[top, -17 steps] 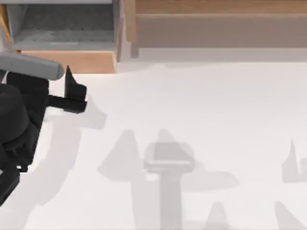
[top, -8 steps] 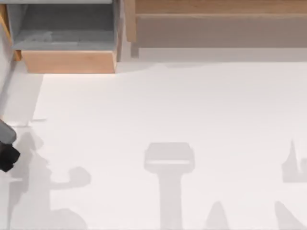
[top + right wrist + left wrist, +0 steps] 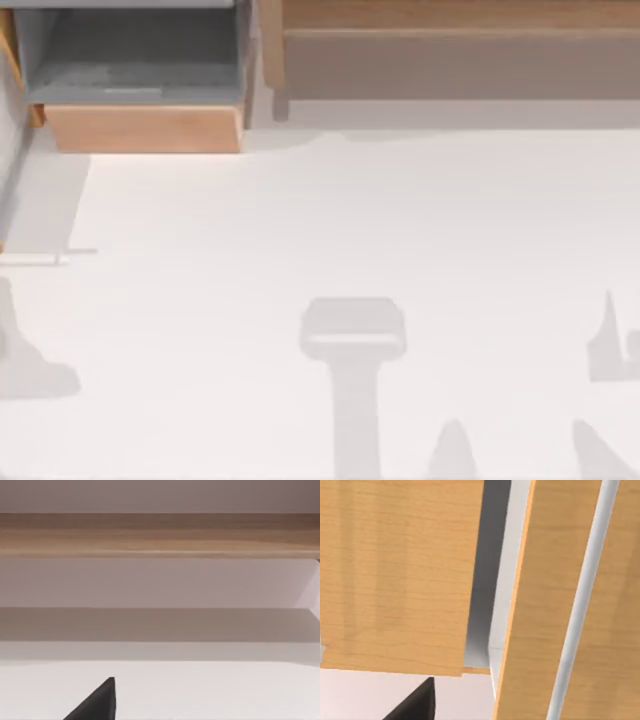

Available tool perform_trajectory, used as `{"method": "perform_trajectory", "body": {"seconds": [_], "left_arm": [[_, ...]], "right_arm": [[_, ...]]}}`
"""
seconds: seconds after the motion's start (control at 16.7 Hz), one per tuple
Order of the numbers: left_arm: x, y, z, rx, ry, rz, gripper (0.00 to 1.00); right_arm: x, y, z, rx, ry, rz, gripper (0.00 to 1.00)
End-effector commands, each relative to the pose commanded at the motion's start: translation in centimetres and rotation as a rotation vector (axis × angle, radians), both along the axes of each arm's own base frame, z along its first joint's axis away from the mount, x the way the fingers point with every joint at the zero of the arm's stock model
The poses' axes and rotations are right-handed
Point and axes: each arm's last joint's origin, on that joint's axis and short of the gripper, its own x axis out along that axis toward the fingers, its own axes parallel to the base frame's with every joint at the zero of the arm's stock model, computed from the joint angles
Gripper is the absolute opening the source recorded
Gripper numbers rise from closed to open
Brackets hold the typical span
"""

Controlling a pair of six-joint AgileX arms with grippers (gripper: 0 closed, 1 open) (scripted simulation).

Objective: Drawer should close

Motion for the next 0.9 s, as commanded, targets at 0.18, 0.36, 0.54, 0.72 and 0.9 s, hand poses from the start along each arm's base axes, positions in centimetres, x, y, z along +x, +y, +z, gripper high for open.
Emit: {"method": "perform_trajectory", "body": {"seconds": [0.18, 0.36, 0.54, 0.72, 0.9], "left_arm": [[-0.1, 1.9, 0.4, 0.105, -0.054, -0.001, 1.0], [-0.1, 2.0, 0.4, 0.112, -0.058, -0.001, 1.0], [0.0, 1.9, 0.5, 0.11, -0.057, -0.002, 1.0], [1.4, 2.0, 0.5, 0.112, -0.058, 0.0, 1.0], [2.4, 2.0, 0.4, 0.112, -0.058, -0.001, 1.0]], "right_arm": [[0.0, 0.0, 0.0, 0.0, 0.0, 0.0, 1.0], [0.0, 0.0, 0.0, 0.0, 0.0, 0.0, 1.0], [0.0, 0.0, 0.0, 0.0, 0.0, 0.0, 1.0], [0.0, 0.0, 0.0, 0.0, 0.0, 0.0, 1.0], [0.0, 0.0, 0.0, 0.0, 0.0, 0.0, 1.0]]}}
